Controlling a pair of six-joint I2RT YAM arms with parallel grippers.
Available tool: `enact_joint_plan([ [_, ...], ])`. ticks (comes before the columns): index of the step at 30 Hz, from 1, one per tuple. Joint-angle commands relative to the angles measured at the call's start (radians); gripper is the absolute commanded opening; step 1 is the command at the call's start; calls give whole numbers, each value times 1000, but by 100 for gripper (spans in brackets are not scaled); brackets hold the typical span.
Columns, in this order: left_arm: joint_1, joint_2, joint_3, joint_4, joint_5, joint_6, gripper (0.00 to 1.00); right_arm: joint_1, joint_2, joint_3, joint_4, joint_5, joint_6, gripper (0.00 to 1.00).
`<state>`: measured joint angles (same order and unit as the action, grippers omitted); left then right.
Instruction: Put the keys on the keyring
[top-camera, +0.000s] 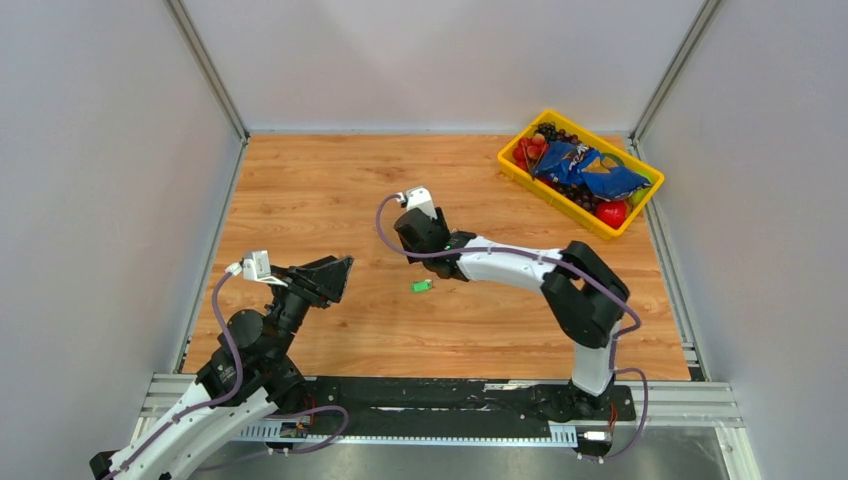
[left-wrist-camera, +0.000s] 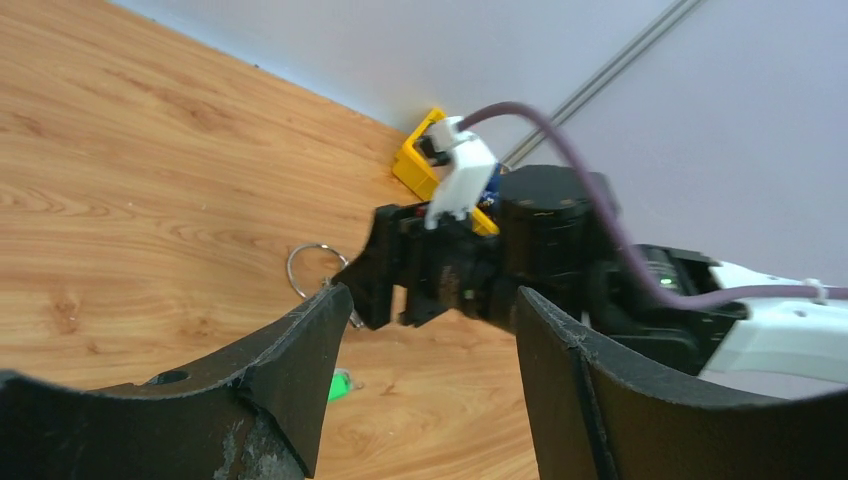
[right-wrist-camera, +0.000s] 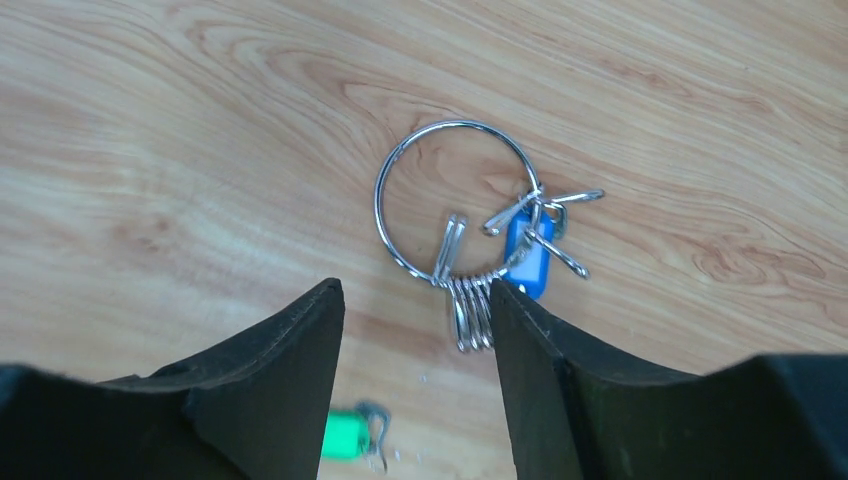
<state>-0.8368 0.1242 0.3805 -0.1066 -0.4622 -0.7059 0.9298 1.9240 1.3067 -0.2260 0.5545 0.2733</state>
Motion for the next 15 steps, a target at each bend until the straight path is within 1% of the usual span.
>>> enact_joint_plan([
  [1, 1, -5, 26, 46, -14, 42, 71, -63, -200, -93, 40, -176, 58, 60],
  [4, 2, -5, 29, 48, -13, 48, 72, -138, -277, -170, 32, -330, 80, 57],
  [7, 2, -4, 32, 57, -13, 56, 72, -197, -319, -223, 26, -455, 66, 49],
  [9, 1, -2, 34, 59, -11, 63, 72, -209, -326, -240, 15, -495, 41, 43],
  [15, 1, 1, 41, 60, -8, 75, 73, -216, -283, -251, -2, -538, -1, 32],
])
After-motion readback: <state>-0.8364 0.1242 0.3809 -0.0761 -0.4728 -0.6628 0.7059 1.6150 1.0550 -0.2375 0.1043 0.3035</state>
